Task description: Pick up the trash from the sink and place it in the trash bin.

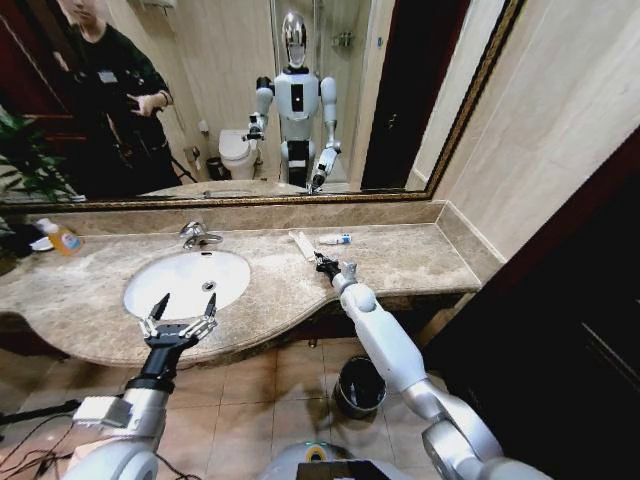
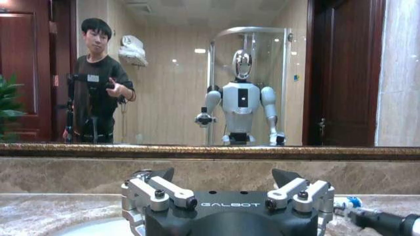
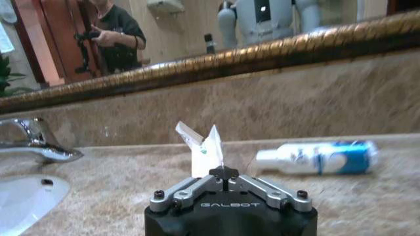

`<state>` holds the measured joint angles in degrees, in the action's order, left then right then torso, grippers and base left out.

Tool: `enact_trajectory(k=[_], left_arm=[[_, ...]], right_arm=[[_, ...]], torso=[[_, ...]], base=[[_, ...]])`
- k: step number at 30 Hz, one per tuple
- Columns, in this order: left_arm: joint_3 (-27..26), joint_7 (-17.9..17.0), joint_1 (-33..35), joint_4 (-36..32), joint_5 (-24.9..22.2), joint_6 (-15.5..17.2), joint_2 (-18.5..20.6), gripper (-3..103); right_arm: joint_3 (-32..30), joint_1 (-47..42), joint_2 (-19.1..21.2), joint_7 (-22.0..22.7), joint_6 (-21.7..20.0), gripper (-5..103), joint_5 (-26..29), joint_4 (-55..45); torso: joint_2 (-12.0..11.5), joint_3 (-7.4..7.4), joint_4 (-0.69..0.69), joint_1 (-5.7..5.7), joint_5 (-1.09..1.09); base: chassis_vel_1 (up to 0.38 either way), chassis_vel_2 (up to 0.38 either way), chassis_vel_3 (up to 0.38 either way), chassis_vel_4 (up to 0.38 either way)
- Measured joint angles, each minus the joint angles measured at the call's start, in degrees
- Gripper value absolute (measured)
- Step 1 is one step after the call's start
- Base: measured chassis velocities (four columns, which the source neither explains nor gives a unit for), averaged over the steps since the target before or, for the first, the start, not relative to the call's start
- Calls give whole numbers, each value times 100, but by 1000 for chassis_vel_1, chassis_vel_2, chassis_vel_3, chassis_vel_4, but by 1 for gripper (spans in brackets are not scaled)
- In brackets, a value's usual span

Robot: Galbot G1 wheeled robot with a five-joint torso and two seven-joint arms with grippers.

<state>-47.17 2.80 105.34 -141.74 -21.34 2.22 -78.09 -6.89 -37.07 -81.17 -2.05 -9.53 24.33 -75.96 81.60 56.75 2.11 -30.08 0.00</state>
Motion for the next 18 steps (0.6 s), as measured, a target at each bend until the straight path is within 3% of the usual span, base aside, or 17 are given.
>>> enact_trajectory(k=[4, 11, 15, 18], left_arm=[[0, 0, 0, 0, 0, 0, 1, 100], [0, 1, 0, 0, 0, 0, 0, 100], [0, 0, 0, 0, 0, 0, 0, 100], [0, 2, 0, 0, 0, 0, 0, 100]], right_arm=[[-57, -310, 364, 122, -105, 0, 162, -738], [-539, -1873, 1560, 196, -248, 0, 549, -2696], [-768, -2361, 1798, 194, -242, 0, 653, -3235], [-1442, -3556, 1998, 55, -219, 0, 845, -4058]], torso=[[0, 0, 0, 0, 2], [0, -1, -2, 1, 3], [0, -1, 0, 0, 2], [0, -1, -1, 1, 2]], base=[[0, 0, 0, 0], [0, 0, 0, 0], [0, 0, 0, 0], [0, 0, 0, 0]])
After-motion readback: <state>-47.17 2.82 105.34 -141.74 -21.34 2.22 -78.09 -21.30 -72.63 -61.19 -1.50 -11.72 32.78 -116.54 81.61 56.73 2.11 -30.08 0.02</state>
